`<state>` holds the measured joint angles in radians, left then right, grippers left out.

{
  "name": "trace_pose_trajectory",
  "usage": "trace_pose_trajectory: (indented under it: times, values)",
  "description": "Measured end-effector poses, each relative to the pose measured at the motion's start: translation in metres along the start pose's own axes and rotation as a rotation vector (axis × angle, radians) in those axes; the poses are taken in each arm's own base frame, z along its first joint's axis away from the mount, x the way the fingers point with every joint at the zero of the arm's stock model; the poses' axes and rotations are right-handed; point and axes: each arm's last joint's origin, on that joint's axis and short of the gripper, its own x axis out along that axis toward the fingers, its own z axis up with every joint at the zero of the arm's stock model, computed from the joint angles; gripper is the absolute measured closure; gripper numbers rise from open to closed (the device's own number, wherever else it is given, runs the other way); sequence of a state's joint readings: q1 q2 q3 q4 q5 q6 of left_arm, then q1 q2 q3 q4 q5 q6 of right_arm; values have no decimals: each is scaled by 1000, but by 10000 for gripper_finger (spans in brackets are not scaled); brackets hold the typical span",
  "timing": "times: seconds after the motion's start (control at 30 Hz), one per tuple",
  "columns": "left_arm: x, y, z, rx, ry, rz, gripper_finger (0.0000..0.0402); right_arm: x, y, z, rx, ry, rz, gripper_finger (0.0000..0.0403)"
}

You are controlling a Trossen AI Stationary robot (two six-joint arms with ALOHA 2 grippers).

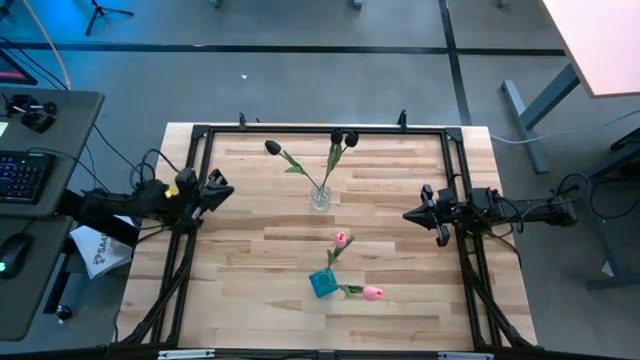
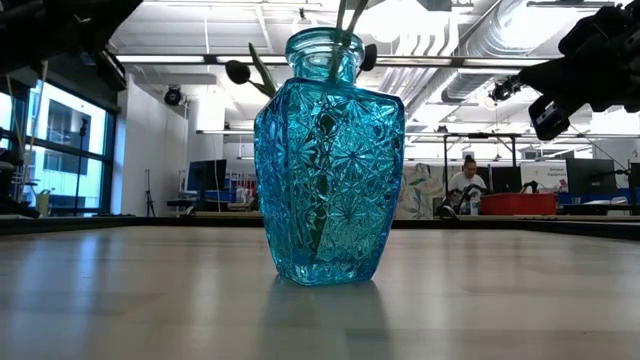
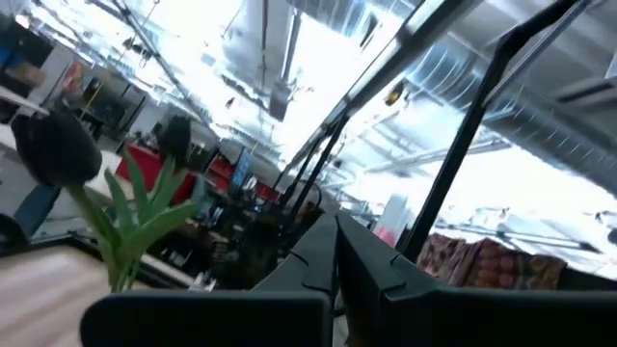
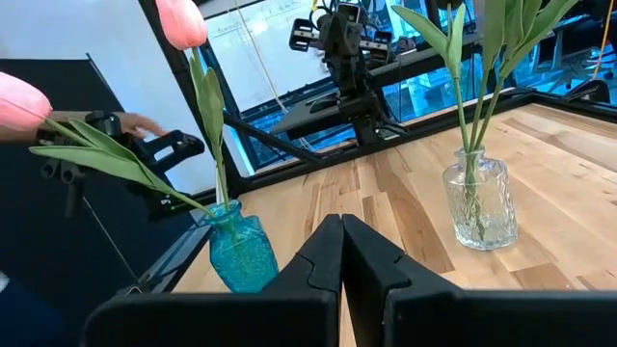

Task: Sort flowers into vase by color
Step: Return to Home Position

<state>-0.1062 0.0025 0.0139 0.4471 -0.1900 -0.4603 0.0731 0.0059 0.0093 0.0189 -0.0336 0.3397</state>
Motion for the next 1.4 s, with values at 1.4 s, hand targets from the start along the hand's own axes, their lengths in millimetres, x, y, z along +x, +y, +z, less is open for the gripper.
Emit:
trace_pose_trajectory:
  times: [1.4]
  values:
    - [-8,17,-35,479,407,84,401,0,0,0,0,1,0,402]
